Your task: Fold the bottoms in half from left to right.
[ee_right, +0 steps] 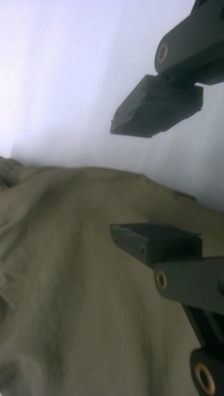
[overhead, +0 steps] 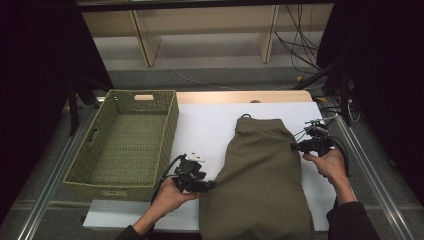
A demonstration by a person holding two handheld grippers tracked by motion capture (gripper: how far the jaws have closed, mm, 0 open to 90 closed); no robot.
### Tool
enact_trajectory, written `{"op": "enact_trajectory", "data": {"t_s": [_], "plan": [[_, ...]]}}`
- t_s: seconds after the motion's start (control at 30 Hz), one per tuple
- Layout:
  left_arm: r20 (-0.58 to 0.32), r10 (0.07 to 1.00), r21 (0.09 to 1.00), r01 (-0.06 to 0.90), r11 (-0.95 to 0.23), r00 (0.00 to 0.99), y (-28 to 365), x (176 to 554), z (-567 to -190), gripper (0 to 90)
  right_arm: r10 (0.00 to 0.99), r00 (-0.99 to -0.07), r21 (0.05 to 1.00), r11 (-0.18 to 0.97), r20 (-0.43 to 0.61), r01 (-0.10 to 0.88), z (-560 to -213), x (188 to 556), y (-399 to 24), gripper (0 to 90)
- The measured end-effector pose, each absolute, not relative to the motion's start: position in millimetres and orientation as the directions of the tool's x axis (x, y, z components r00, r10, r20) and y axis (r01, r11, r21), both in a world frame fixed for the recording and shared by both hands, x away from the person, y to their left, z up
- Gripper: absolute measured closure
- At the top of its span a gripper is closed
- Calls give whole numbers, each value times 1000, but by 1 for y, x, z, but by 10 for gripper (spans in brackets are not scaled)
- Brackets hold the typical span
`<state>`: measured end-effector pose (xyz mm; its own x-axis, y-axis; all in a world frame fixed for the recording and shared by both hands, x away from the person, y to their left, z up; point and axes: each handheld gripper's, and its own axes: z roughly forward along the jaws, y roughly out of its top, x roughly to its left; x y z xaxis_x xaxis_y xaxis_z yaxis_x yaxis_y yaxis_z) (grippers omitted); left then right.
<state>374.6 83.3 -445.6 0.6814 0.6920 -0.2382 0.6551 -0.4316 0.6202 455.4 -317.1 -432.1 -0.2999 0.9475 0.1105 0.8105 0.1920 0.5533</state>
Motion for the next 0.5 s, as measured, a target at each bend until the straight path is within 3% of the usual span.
{"op": "enact_trajectory", "data": {"t_s": [0.37,0.47,0.5], "plan": [[-219,691,578,662,-477,689,46,408,-459,381,940,-319,523,213,121,825,-441,439,-307,407],[-243,685,568,674,-473,686,38,416,-464,403,943,-311,497,216,116,840,-448,443,-307,411],[-254,678,566,674,-474,690,36,418,-466,455,947,-298,495,202,123,845,-451,445,-307,420]]}}
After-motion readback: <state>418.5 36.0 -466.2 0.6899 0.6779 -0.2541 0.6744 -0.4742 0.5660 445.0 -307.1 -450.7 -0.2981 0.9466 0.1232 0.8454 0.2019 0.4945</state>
